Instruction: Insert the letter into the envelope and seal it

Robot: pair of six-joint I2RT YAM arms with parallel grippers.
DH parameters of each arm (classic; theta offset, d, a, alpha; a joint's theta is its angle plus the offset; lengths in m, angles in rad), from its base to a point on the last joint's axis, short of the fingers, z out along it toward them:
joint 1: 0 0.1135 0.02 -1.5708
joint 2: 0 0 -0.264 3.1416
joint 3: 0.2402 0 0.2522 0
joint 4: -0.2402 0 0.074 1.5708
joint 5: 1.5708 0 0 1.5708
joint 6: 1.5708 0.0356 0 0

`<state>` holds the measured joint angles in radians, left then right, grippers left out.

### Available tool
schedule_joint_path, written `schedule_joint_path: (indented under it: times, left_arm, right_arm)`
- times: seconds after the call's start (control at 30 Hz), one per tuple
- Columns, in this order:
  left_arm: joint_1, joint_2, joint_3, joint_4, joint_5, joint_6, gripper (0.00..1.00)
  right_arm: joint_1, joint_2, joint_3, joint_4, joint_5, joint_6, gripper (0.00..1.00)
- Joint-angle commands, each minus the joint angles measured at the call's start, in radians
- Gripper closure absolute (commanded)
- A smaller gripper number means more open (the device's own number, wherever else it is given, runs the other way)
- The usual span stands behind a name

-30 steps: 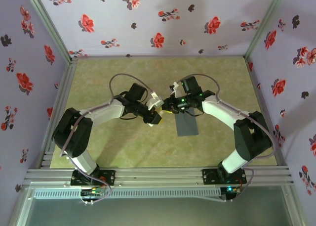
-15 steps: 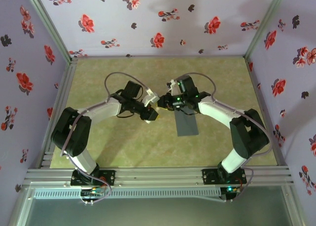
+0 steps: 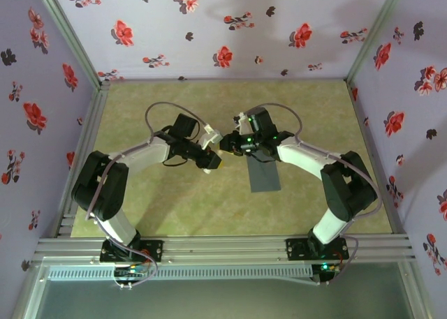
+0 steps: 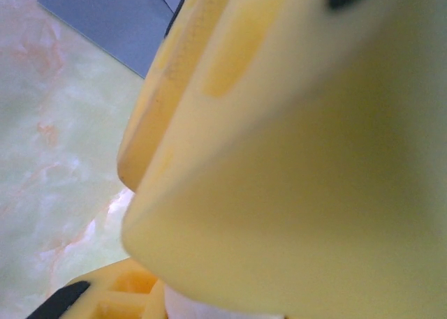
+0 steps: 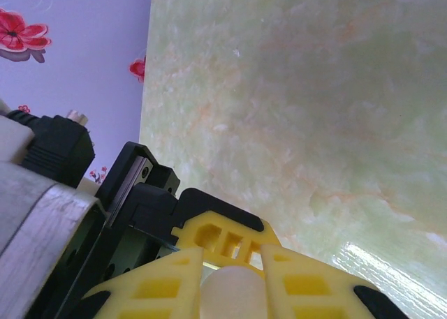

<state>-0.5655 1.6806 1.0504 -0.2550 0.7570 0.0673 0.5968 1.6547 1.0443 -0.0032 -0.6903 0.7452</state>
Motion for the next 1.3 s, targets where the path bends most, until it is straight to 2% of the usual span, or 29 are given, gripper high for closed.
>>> schedule_joint_path:
  times: [0.0, 0.17, 0.47, 0.63, 1.03, 1.27]
  left_arm:
    - [-0.018, -0.008, 0.068, 0.447, 0.073, -0.062, 1.00]
    - [-0.012, -0.004, 0.053, 0.451, 0.070, -0.066, 1.00]
    - [-0.005, -0.018, -0.035, 0.520, 0.074, -0.093, 1.00]
    - [-0.001, -0.019, -0.067, 0.513, 0.104, -0.053, 1.00]
    - [0.001, 0.019, -0.064, 0.456, 0.138, -0.006, 1.00]
    - [0.000, 0.047, -0.055, 0.437, 0.134, -0.041, 1.00]
  right_arm:
    - [0.195, 0.031, -0.029, -0.022, -0.317, 0.027, 0.93]
    - [0.174, 0.018, 0.030, -0.192, -0.281, -0.098, 0.93]
    - [0.107, 0.013, 0.079, -0.253, -0.264, -0.149, 0.87]
    - [0.064, -0.006, 0.106, -0.321, -0.248, -0.195, 0.82]
    - [-0.062, -0.092, 0.113, -0.344, -0.212, -0.211, 0.64]
    - [-0.129, -0.138, 0.095, -0.322, -0.190, -0.195, 0.63]
